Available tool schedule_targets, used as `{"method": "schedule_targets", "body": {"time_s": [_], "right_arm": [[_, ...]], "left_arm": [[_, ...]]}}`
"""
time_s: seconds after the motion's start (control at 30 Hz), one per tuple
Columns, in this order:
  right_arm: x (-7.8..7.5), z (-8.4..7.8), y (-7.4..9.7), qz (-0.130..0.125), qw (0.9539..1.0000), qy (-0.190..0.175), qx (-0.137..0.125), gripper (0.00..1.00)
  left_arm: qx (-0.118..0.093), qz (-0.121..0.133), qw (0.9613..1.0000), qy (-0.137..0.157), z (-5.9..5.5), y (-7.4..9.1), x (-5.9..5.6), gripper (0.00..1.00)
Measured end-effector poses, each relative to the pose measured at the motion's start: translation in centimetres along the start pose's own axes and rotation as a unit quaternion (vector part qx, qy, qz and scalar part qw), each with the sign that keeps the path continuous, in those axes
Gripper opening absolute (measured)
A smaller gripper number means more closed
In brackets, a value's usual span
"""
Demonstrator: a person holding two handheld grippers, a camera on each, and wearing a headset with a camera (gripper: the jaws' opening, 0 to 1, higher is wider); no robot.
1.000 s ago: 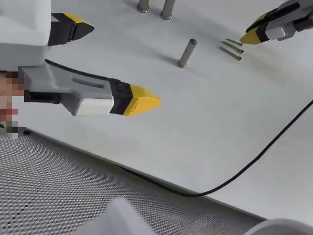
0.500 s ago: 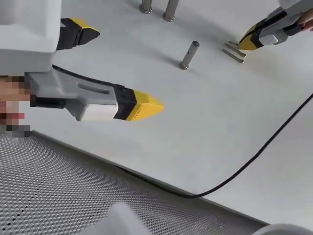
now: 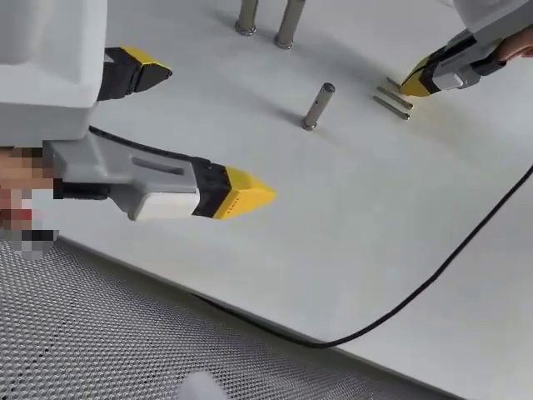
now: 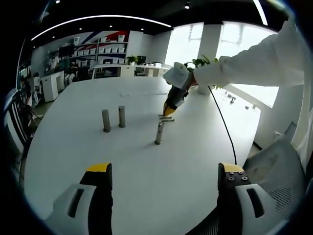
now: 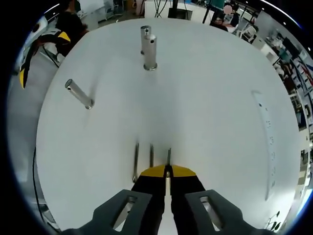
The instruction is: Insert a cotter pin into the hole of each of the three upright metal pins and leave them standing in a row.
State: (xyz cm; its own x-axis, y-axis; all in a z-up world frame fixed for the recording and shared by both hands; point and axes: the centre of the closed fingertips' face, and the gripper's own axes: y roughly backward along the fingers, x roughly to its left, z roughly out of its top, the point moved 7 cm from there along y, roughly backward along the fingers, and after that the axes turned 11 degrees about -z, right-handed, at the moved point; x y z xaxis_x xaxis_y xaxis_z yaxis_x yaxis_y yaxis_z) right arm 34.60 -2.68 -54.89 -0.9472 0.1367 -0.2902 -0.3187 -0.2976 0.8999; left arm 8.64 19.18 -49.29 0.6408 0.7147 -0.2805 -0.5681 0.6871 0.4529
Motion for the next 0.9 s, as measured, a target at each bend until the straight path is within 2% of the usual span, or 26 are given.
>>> {"method": "schedule_targets", "body": {"time_s": [0.07, 0.17, 0.23, 0.37, 0.47, 0.53, 0.57, 0.67, 0.7, 0.8, 0.87, 0.9], "right_arm": [[0.3, 0.1, 0.2, -0.010, 0.9999, 0.000, 0.001, 0.00], [0.5, 0.2, 0.3, -0.028, 0.9996, -0.004, 0.004, 0.00], [0.2, 0.2, 0.2, -0.038, 0.9991, 0.020, 0.004, 0.00], [0.1, 0.2, 0.2, -0.059, 0.9979, 0.025, 0.003, 0.00], [-0.1, 0.3, 0.3, -0.074, 0.9969, 0.024, -0.006, 0.00], [-0.1, 0.6, 1.1, -0.089, 0.9954, 0.032, -0.017, 0.00], [0.0, 1.0, 1.8, -0.103, 0.9934, 0.037, -0.034, 0.00], [0.1, 2.1, 3.2, -0.120, 0.9896, 0.045, -0.065, 0.00], [0.6, 2.2, 4.3, -0.127, 0.9880, 0.046, -0.075, 0.00], [1.6, 3.0, 6.5, -0.145, 0.9823, 0.049, -0.108, 0.00], [2.5, 3.5, 7.8, -0.152, 0.9782, 0.044, -0.134, 0.00], [2.9, 3.5, 8.3, -0.153, 0.9773, 0.044, -0.140, 0.00]], "left_arm": [[0.001, 0.000, 1.0000, 0.002, 0.0, 0.0, 0.1, 0.87], [-0.002, 0.018, 0.9997, -0.016, 0.3, 0.1, 0.6, 0.87], [-0.005, 0.017, 0.9997, -0.015, 0.4, 0.0, 0.8, 0.87], [-0.005, 0.012, 0.9998, -0.016, 0.6, -0.4, 1.0, 0.83], [-0.007, 0.007, 0.9998, -0.015, 1.1, -0.5, 1.0, 0.82], [-0.016, 0.007, 0.9997, -0.018, 1.7, -0.5, 1.0, 0.81], [-0.019, 0.006, 0.9996, -0.018, 1.8, -0.6, 1.0, 0.80], [-0.033, -0.002, 0.9994, -0.006, 2.3, -0.7, 1.1, 0.79], [-0.034, -0.003, 0.9994, -0.005, 2.3, -0.7, 1.1, 0.78], [-0.033, -0.006, 0.9994, -0.010, 2.6, -0.9, 1.0, 0.76], [-0.040, -0.013, 0.9991, -0.002, 3.0, -1.1, 1.1, 0.75], [-0.044, -0.015, 0.9989, 0.002, 3.1, -1.1, 1.1, 0.74]]}}
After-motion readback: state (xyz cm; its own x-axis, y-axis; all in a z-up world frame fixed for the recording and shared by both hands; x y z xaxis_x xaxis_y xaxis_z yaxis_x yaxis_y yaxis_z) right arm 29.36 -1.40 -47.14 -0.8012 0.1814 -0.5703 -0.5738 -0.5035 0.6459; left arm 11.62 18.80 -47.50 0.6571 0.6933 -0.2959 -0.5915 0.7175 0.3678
